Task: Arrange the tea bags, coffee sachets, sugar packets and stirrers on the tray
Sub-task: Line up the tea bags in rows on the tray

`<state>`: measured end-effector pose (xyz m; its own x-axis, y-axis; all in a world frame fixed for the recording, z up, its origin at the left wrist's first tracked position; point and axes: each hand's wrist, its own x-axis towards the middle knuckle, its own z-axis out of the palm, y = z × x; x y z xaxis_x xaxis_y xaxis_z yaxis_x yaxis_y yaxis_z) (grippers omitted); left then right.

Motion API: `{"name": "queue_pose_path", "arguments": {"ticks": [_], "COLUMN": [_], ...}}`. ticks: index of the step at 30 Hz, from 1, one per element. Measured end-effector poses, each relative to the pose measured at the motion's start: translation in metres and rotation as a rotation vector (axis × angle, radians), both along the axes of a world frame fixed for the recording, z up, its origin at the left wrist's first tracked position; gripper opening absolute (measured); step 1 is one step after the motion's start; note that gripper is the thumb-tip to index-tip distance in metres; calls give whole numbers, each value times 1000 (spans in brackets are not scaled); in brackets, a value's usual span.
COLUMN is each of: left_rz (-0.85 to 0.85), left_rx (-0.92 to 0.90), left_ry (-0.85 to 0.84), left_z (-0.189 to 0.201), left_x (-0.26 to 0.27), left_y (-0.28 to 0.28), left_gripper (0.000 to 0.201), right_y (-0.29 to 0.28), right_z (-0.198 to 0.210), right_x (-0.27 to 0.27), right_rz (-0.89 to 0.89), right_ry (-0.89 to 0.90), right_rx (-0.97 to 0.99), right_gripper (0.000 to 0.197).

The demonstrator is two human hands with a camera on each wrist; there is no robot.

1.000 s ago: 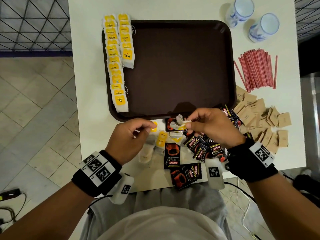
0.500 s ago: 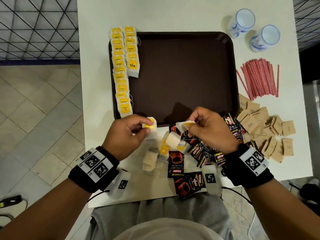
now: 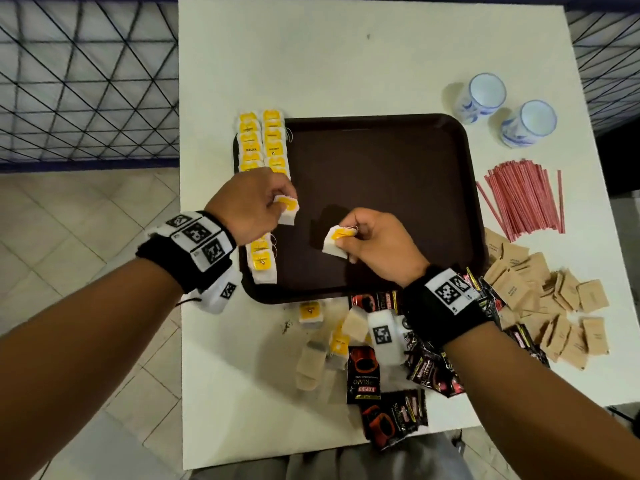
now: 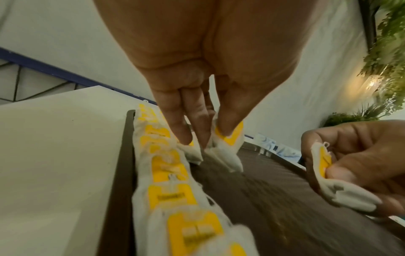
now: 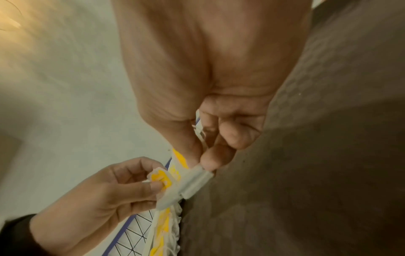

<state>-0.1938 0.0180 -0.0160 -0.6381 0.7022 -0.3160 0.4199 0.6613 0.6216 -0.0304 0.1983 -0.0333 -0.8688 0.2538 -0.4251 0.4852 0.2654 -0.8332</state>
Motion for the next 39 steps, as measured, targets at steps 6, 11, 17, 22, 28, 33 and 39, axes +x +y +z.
{"name": "queue_pose_path", "arguments": {"ticks": [6,11,17,22,28,33,39], "left_rz": [-79,-119,-150,-136,-114,-67,65], "left_rx": [-120,-205,-184,-156,-132,-79,29], "left_ry": [34,41,171,180,205,214,169], "left_z": [-5,-9,-3,-1,-6,-11,-20], "left_x": [-27,-40,-48,-52,-55,-51,-53], "left_y": [15,18,21,21,20,15,9], "left_gripper": [8,10,16,23,26,26,25], "right_y": [-5,-10,-18,-28,-32,-38,-44], "right_z": [-8,-15,-19,-20,-23,-21,-15], "right_x": [-40,-60,-75,-90,-102,-107,-114], "right_rz": [24,98,98,21,-69,-108,-98], "right_ry": [-44,-72,-120,-167,-176,-172,-165], "right_rx": [-46,-2,-15,-25,-56,-43,-12], "right_gripper": [10,14,16,11,14,13,17]}}
